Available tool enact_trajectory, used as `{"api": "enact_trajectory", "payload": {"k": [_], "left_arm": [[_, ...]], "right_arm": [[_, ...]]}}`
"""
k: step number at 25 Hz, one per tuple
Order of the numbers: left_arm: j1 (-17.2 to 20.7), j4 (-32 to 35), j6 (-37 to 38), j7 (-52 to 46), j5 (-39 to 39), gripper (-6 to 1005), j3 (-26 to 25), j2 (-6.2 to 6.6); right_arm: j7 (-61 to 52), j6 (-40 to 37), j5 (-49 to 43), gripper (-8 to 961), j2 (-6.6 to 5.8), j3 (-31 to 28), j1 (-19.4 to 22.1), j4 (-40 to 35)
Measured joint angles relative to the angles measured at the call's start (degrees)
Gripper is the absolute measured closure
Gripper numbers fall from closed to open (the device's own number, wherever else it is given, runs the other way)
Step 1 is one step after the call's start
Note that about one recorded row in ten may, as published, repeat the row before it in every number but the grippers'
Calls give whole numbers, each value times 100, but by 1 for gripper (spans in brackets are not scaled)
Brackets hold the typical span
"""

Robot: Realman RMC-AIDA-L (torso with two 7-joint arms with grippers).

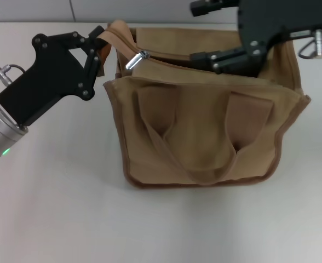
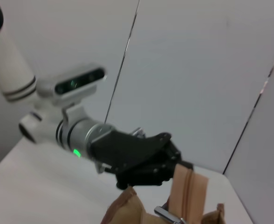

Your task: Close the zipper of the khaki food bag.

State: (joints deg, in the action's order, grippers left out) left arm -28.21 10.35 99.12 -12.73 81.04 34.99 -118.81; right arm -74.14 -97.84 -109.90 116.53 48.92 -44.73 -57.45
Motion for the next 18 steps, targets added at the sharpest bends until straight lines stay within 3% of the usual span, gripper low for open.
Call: {"api": "enact_trajectory", "payload": {"k": [11,18], "left_arm": [[-36,92,2,-341,1,991,-134,23],[-61,210,-32,-646,1,991,-145,24]], "right_arm": [[124,587,-86,217,40,856,-372,-197],[285,907,-115,239,135,1310,-361,-434]]}}
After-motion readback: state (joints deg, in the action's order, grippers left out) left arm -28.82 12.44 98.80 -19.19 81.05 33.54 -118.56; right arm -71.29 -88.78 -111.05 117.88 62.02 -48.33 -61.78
